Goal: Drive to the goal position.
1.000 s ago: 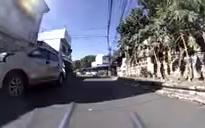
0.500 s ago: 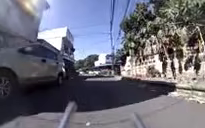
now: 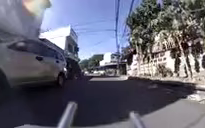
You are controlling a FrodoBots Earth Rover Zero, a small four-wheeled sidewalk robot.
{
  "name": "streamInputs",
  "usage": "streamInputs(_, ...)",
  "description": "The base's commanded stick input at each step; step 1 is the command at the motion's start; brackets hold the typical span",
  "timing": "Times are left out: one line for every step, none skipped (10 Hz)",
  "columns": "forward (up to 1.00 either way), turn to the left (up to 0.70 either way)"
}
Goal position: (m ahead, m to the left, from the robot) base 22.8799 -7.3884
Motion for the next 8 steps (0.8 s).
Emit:
streamInputs(1.00,-0.40)
streamInputs(1.00,-0.40)
streamInputs(1.00,-0.35)
streamInputs(1.00,0.11)
streamInputs(1.00,0.00)
streamInputs(1.00,0.05)
streamInputs(1.00,0.02)
streamInputs(1.00,0.00)
